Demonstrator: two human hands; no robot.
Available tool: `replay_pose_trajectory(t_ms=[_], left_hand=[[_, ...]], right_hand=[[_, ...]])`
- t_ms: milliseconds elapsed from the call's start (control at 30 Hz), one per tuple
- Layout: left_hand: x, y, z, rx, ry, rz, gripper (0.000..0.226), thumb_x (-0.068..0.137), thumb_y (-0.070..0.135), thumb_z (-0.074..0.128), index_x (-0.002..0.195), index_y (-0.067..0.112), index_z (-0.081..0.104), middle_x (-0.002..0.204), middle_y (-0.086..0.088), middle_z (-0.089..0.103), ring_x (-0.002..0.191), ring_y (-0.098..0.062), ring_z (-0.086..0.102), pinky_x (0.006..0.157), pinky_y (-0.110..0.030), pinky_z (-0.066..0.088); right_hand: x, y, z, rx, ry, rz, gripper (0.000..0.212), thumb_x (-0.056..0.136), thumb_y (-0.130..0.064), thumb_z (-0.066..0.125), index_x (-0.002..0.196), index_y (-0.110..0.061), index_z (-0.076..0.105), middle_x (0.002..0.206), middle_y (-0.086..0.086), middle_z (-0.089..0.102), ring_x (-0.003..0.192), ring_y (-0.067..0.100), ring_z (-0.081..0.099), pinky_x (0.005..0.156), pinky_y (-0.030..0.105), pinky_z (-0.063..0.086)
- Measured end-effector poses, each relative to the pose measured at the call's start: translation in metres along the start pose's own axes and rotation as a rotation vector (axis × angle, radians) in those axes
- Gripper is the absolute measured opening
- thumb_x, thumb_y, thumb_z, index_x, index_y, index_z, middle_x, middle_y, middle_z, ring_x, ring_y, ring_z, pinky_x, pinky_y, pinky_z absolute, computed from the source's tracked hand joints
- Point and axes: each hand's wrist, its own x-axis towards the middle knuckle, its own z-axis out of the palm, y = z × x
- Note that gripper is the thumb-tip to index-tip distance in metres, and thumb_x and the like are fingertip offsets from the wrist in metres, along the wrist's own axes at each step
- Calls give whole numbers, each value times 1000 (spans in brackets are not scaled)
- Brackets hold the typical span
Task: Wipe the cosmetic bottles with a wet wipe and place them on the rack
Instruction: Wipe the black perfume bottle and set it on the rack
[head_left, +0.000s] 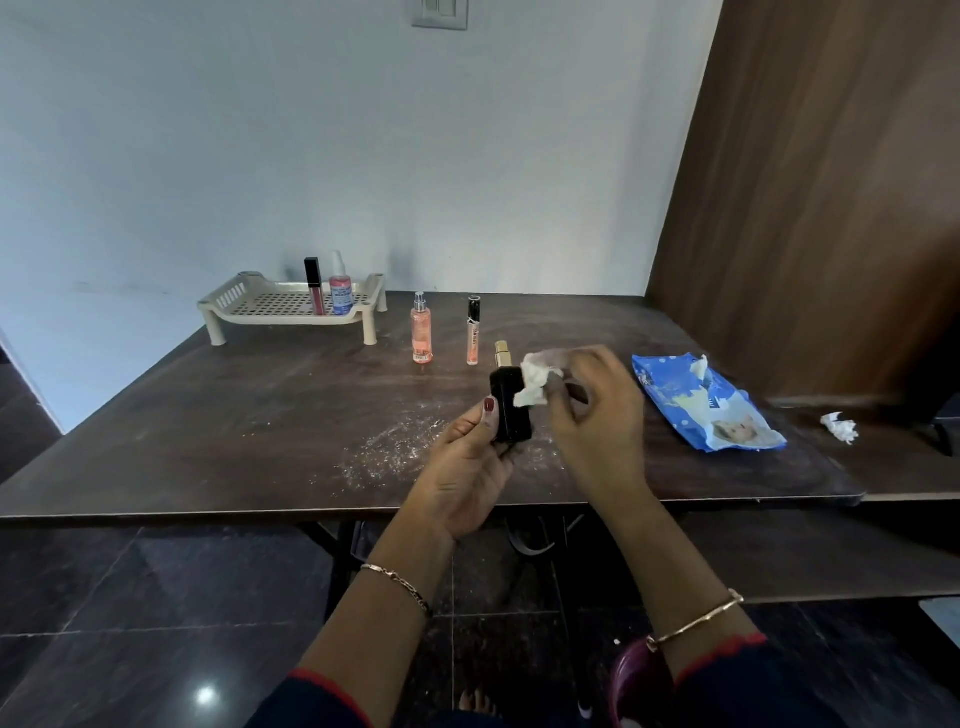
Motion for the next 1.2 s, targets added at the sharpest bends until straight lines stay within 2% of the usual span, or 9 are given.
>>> replay_pose_trajectory(t_ms=[167, 300, 467, 567, 667, 833, 1000, 1100, 1200], left_hand=[[-1, -3, 0, 11, -62, 33, 29, 87, 18, 48, 107, 4, 64, 94, -7, 69, 87, -15, 64, 83, -27, 51], [1, 1, -7, 51, -33, 61, 26, 92, 18, 48, 104, 2, 64, 96, -7, 69, 90, -17, 64, 82, -26, 53], [-2, -10, -8, 182, -65, 60, 38, 84, 17, 55, 119, 4, 59, 100, -6, 70, 91, -15, 65, 78, -26, 54], [-4, -12, -11, 333, -52, 113, 41, 85, 19, 58, 122, 3, 59, 107, -12, 67, 98, -21, 62, 85, -35, 50], [-3, -7, -16, 544, 9, 187, 33, 89, 12, 59, 121, 4, 60, 100, -12, 67, 88, -18, 62, 77, -28, 52], [-3, -4, -20, 825, 29, 207, 23, 92, 10, 57, 113, 16, 63, 99, -8, 70, 87, -16, 65, 79, -29, 56], [-3, -11, -22, 1111, 48, 241, 28, 90, 10, 59, 117, 16, 62, 104, -2, 69, 90, -16, 64, 81, -33, 56], [-7, -9, -23, 1142, 19, 268, 26, 90, 10, 59, 111, 25, 63, 103, -1, 68, 85, -11, 63, 74, -24, 54], [-6, -2, -22, 909, 47, 242, 23, 91, 11, 58, 109, 25, 62, 96, 1, 69, 83, -9, 63, 77, -27, 55]], right_hand=[[-17, -1, 11, -132, -99, -140, 33, 76, 9, 62, 101, -11, 71, 100, 3, 64, 92, 14, 58, 79, 12, 37], [-37, 1, 9, -74, -118, -163, 29, 78, 8, 65, 101, -7, 72, 95, 5, 65, 91, 16, 62, 80, 14, 44], [-11, 4, 8, -122, -79, -167, 27, 77, 3, 55, 96, -5, 71, 89, 8, 63, 80, 21, 60, 67, 29, 47], [6, 2, 6, -244, -149, -224, 23, 86, -10, 49, 95, -4, 70, 90, 9, 63, 80, 26, 60, 59, 35, 50], [1, 0, 3, -452, -303, -448, 13, 80, -7, 61, 92, -7, 67, 95, 6, 62, 87, 24, 58, 52, 32, 49], [10, 7, -4, -718, -481, -599, 23, 77, -6, 48, 89, -13, 66, 96, 4, 63, 88, 23, 60, 53, 31, 49], [22, -3, -3, -925, -699, -307, 12, 84, -10, 57, 91, -16, 66, 99, 5, 62, 98, 26, 57, 76, 36, 44], [36, 2, -12, -448, -870, 149, 21, 91, -7, 49, 95, -15, 69, 100, 7, 66, 88, 24, 57, 72, 32, 42], [37, 8, -14, 223, -766, 521, 20, 95, -6, 51, 97, -10, 71, 83, 9, 66, 74, 18, 54, 63, 27, 42]])
